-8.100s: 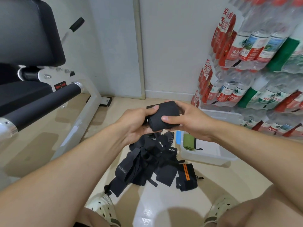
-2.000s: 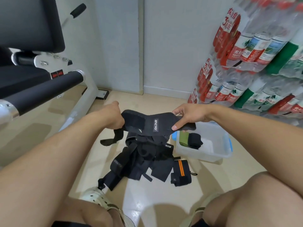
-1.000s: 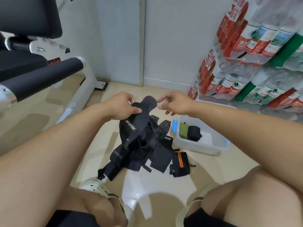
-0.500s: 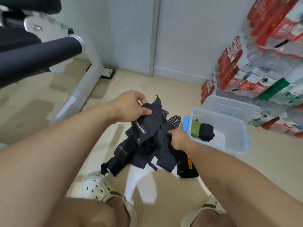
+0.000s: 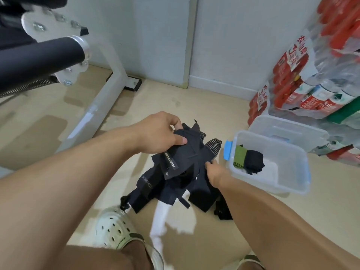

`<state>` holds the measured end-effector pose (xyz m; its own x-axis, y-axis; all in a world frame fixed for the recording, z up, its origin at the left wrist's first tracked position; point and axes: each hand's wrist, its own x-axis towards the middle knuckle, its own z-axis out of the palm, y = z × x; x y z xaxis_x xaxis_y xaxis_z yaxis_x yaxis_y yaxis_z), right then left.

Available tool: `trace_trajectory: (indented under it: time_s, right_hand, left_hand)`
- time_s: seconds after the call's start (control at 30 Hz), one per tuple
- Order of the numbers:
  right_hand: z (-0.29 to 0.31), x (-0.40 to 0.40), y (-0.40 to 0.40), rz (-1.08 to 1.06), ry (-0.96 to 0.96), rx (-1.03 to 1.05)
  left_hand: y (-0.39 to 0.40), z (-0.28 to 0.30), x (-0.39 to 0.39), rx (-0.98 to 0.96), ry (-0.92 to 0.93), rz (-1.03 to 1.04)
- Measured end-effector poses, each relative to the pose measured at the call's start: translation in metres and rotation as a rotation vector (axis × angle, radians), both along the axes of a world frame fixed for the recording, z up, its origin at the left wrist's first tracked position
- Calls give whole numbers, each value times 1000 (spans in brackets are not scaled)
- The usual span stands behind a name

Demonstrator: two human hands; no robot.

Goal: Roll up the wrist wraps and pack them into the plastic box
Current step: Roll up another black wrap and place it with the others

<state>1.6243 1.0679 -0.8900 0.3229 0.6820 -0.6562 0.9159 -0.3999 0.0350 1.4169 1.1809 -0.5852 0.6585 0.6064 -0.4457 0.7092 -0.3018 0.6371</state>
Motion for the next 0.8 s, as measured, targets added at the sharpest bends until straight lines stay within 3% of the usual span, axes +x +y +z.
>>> trace_trajectory:
  time_s: [0.23, 0.37, 0.53, 0.8]
  right_hand:
    - [28, -26, -22, 305, -158, -84]
    - [78, -27, -27, 412, -179, -55]
    - [192, -11, 0, 236, 265, 47]
    - [367, -6, -30, 14, 746, 316]
  left_hand:
    - [-2, 9, -4, 17, 13, 20]
    - [-5, 17, -6, 50, 12, 53]
    - [-9, 31, -12, 103, -55, 177]
    - [-25, 53, -18, 113, -256, 326]
